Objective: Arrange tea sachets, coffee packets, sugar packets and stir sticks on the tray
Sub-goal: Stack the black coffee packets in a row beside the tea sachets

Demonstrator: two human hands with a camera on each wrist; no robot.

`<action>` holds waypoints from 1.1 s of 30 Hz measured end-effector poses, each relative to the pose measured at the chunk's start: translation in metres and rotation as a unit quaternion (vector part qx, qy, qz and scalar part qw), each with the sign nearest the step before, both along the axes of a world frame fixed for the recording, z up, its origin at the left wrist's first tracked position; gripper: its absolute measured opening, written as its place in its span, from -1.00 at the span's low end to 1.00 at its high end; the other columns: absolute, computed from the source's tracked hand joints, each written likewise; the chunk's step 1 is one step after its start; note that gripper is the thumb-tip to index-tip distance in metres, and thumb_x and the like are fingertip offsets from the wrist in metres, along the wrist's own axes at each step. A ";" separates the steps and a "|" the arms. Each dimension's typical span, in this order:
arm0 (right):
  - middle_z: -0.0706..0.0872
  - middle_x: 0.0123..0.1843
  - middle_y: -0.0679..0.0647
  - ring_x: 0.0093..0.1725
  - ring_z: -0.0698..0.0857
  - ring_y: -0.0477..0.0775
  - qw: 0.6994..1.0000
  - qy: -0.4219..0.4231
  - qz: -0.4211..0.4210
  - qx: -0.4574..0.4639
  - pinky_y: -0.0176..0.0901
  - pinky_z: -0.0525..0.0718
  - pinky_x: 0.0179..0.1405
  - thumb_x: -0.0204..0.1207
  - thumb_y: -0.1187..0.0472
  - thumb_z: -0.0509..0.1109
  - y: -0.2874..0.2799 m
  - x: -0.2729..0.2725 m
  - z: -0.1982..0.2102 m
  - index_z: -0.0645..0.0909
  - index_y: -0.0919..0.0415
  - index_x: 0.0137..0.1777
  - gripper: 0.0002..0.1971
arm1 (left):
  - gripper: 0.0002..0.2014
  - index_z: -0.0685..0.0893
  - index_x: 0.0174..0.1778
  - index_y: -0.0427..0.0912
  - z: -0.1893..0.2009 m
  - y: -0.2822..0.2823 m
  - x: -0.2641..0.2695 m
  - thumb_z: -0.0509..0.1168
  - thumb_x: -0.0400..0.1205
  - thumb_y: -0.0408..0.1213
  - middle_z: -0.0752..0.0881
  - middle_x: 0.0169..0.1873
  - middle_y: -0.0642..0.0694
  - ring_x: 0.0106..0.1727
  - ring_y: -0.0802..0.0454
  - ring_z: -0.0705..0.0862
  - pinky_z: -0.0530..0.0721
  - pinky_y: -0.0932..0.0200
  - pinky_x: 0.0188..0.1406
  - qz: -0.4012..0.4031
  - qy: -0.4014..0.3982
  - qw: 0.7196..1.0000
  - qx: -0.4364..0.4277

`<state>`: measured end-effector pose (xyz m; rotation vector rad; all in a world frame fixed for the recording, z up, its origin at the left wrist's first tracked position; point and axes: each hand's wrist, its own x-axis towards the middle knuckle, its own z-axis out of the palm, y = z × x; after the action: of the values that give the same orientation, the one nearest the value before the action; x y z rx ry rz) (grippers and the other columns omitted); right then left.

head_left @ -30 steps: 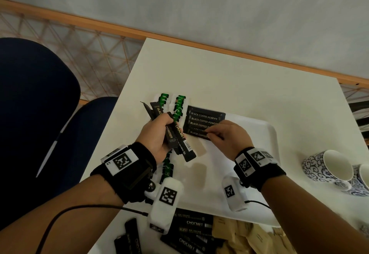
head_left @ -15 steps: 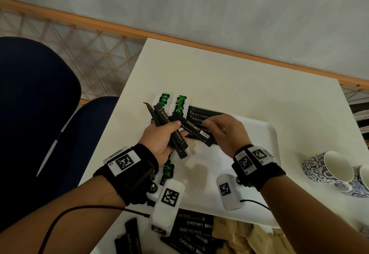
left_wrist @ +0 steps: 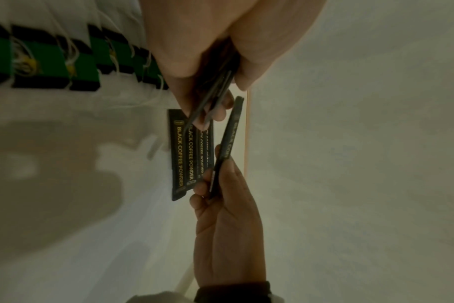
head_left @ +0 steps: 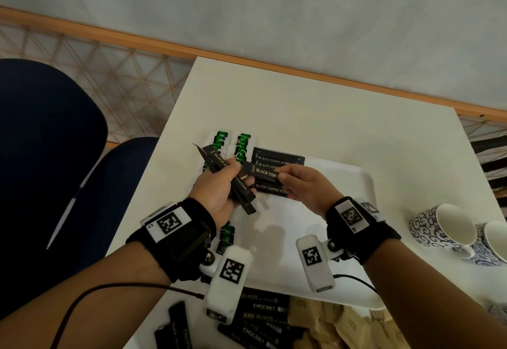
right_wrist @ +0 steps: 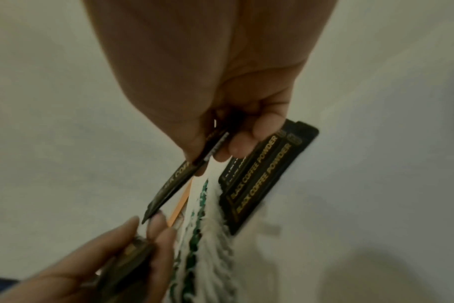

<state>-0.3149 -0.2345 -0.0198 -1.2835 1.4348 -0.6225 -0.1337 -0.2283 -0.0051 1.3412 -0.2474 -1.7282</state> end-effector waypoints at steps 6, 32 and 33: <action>0.68 -0.29 -0.14 -0.30 0.60 -0.12 0.989 0.125 -0.004 -0.082 -0.18 0.64 -0.15 0.60 0.20 0.34 0.005 -0.013 -0.009 0.70 -0.17 -0.07 -0.80 | -0.87 0.57 -0.03 -0.25 -0.002 -0.001 0.002 0.22 0.71 -0.25 0.64 -0.24 -0.17 -0.27 -0.03 0.65 0.76 -0.10 -0.17 0.001 0.013 1.000 0.017; 0.51 -0.24 -0.21 -0.06 0.53 -0.08 0.927 0.330 0.067 -0.166 -0.26 0.41 -0.08 0.48 0.04 0.45 -0.001 -0.004 -0.026 0.76 -0.05 -0.04 -0.89 | -0.91 0.62 0.05 -0.27 -0.006 -0.004 0.009 0.25 0.68 -0.44 0.70 -0.15 -0.22 -0.15 -0.03 0.69 0.79 -0.03 -0.30 -0.016 -0.028 0.999 -0.014; 0.51 -0.24 -0.21 -0.06 0.53 -0.08 0.926 0.331 0.068 -0.167 -0.26 0.42 -0.07 0.48 0.04 0.45 -0.001 -0.004 -0.026 0.76 -0.05 -0.04 -0.89 | -0.90 0.61 0.07 -0.27 -0.006 -0.004 0.009 0.25 0.67 -0.44 0.70 -0.14 -0.22 -0.14 -0.03 0.69 0.80 -0.03 -0.31 -0.017 -0.029 0.999 -0.013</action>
<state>-0.3186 -0.2357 -0.0458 -1.9739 1.8028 -0.3545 -0.1249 -0.2324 -0.0113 1.3768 -0.3277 -1.7102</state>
